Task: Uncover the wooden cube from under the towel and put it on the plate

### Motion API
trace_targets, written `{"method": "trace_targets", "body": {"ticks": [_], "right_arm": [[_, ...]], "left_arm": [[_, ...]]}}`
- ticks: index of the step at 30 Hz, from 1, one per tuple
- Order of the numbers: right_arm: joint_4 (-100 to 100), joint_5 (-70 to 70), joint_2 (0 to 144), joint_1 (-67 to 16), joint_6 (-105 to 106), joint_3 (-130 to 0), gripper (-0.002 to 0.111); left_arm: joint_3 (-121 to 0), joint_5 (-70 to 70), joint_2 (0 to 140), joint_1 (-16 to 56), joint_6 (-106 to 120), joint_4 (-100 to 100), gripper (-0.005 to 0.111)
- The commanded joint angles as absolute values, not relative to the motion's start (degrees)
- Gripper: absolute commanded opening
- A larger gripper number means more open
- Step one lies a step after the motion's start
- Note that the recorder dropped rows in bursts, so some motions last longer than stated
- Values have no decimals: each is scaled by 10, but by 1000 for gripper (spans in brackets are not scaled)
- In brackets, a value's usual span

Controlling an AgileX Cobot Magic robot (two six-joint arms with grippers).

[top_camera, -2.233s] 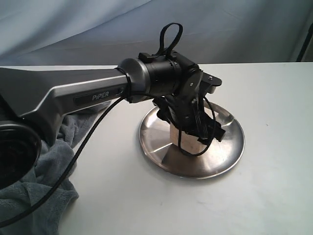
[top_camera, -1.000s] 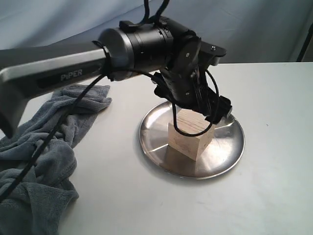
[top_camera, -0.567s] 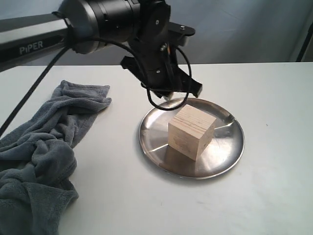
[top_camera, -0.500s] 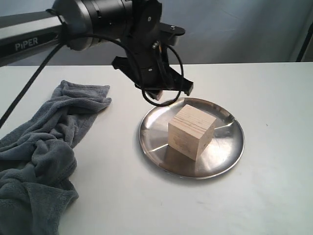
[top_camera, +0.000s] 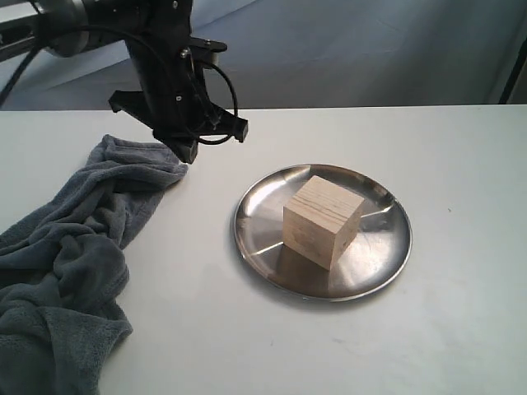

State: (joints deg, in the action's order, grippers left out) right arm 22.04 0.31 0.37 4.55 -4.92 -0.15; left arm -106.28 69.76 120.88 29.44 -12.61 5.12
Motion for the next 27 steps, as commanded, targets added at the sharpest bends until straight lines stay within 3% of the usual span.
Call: {"method": "trace_targets", "body": {"ticks": [1, 19, 27], "right_arm": [[223, 10, 0, 45, -51, 0, 3], [223, 10, 0, 45, -51, 0, 3], [223, 10, 0, 45, -51, 0, 3]], "left_arm": [[-1029, 700, 1164, 265, -131, 54, 0], [-685, 665, 865, 69, -118, 53, 0], [-488, 580, 633, 3, -116, 42, 0]]}}
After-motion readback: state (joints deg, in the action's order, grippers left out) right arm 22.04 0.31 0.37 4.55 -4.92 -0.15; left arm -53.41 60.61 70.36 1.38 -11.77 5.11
